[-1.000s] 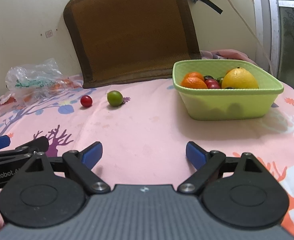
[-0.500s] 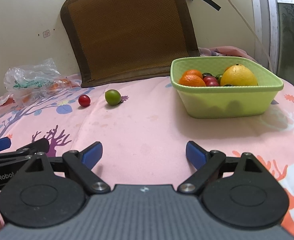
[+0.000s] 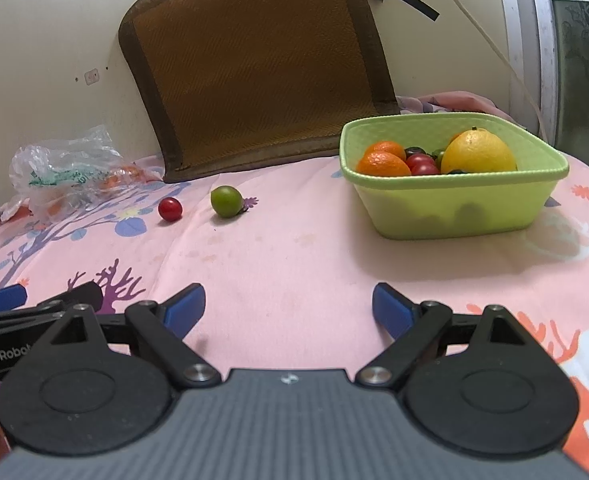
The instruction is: Organize fruits
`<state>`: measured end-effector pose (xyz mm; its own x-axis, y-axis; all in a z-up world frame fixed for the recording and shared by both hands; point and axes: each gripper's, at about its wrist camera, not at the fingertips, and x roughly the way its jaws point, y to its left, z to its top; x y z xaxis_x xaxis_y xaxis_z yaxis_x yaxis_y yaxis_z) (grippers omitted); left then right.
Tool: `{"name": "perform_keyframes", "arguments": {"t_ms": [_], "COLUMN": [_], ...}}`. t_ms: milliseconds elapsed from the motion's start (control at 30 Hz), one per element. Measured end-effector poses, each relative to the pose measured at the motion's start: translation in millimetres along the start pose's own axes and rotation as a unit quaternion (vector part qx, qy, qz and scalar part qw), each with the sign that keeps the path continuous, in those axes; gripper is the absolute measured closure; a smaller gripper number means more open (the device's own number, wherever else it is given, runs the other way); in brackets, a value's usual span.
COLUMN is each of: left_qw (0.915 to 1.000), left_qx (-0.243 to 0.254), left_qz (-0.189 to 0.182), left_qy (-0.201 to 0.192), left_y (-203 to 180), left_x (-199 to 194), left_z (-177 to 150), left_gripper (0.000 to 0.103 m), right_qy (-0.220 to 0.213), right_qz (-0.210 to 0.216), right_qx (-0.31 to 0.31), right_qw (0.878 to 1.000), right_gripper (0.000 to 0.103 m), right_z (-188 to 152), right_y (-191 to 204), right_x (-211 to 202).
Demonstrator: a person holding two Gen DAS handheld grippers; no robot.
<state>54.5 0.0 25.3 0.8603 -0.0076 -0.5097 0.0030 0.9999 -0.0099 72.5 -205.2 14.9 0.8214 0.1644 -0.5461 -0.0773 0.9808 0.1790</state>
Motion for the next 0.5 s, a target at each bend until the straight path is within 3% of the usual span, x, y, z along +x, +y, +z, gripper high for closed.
{"name": "perform_keyframes", "arguments": {"t_ms": [500], "left_qw": [0.9999], "left_qx": [-0.011], "left_qz": [0.001], "left_qy": [0.007], "left_y": [2.7], "left_x": [1.8], "left_z": [0.5], "left_gripper": [0.0], "right_qy": [-0.006], "right_qz": [0.013], "right_qx": [-0.006], "right_qw": [1.0], "right_gripper": [0.011], "right_z": [-0.1], "right_y": [1.3], "right_x": [-2.2]}}
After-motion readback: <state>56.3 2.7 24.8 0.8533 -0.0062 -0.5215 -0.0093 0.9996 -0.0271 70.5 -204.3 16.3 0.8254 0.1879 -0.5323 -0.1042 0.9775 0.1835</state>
